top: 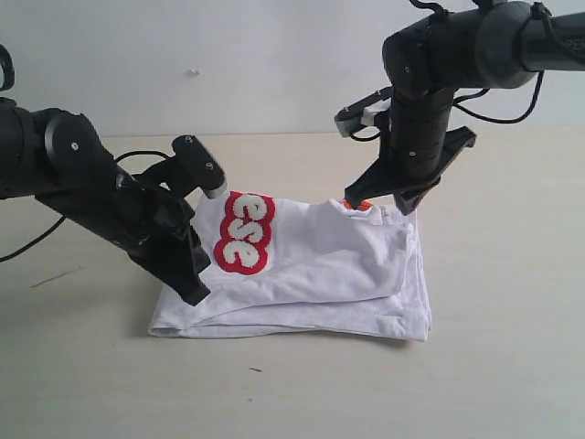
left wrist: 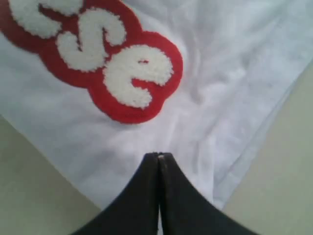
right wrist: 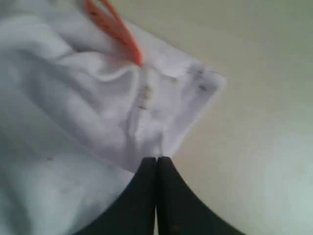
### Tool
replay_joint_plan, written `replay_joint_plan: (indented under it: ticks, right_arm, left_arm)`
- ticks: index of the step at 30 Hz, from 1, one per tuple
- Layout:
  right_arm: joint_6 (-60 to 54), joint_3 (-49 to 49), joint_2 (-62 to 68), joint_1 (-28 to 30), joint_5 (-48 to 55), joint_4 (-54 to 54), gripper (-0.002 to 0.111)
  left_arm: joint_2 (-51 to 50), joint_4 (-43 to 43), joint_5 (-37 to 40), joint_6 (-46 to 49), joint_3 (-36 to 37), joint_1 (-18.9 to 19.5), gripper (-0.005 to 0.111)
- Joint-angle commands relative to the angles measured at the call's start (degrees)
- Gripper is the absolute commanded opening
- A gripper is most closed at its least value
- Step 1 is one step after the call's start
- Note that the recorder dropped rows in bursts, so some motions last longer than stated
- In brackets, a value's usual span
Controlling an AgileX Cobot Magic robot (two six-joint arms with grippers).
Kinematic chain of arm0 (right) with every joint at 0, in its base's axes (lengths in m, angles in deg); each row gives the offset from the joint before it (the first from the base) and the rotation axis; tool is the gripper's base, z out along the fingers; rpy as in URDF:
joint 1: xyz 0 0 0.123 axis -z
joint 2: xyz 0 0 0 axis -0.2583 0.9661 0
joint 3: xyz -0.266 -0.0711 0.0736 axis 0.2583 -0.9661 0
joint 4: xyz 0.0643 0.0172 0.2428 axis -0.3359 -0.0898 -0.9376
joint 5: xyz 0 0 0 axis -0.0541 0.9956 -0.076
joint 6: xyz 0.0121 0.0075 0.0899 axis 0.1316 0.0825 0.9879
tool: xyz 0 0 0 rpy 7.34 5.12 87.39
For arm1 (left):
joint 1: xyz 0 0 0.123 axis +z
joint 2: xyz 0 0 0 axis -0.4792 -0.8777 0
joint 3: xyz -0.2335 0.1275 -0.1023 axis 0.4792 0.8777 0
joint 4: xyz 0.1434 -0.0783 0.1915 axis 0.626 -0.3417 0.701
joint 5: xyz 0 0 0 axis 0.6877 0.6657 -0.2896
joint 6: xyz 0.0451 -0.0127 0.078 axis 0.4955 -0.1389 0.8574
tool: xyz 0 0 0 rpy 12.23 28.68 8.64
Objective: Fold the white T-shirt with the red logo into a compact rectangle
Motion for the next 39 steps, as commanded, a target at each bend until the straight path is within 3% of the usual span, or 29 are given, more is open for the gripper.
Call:
replay_joint_plan:
  ticks: [1,4,9,12,16,21,26,28,30,34,39]
  right_arm:
    - [-4.66,-0.16,0.70,-0.19,-1.06,-6.32,0.000]
    - [-4.66,-0.16,0.92,-0.19,-0.76,-6.32,0.000]
    - [-4.66,-0.16,0.90,-0.19,-1.80,-5.75,0.004]
    - [-2.76,-0.16,1.95,0.58,-6.55,-5.54,0.008]
    - [-1.82,-0.16,3.18,1.45,-4.50,-4.49,0.008]
    - [1.75,-0.16,0.54,2.59,-3.07,0.65,0.008]
    - [1.28,-0.16,-3.82,3.52,-1.79,-1.60,0.022]
    - [-0.04,-0.91,-5.27,3.52,-1.00,-4.76,0.031]
    - [-7.31,-5.39,-8.22,3.52,-3.41,-15.31,0.039]
    - [-13.45,-11.92,-10.90,3.52,-8.04,-24.77,0.041]
    - [-21.12,-22.22,-12.70,3.52,-15.21,-35.53,0.048]
  left_arm:
    - [-2.32,-3.15,-6.51,1.37,0.22,-0.27,0.000]
    - [-6.32,-3.15,-8.83,1.53,-0.35,-0.27,0.000]
    - [-11.81,-1.32,-4.46,0.20,-2.76,0.93,0.000]
    - [-12.92,7.14,4.87,-4.90,-3.07,1.49,0.000]
    - [-12.92,17.16,9.98,-17.52,-2.95,2.44,0.000]
    - [-12.92,18.16,16.44,-19.65,-2.02,4.35,0.000]
    - [-12.47,18.62,23.67,-19.17,-2.02,4.35,0.000]
    - [-10.19,18.93,21.94,-19.17,-2.02,4.44,0.000]
    - [-4.02,18.62,16.46,-19.17,-2.02,4.44,0.000]
    - [3.29,17.72,11.07,-19.17,-2.02,5.58,0.000]
    - [11.21,12.96,6.77,-19.17,-2.02,10.01,0.000]
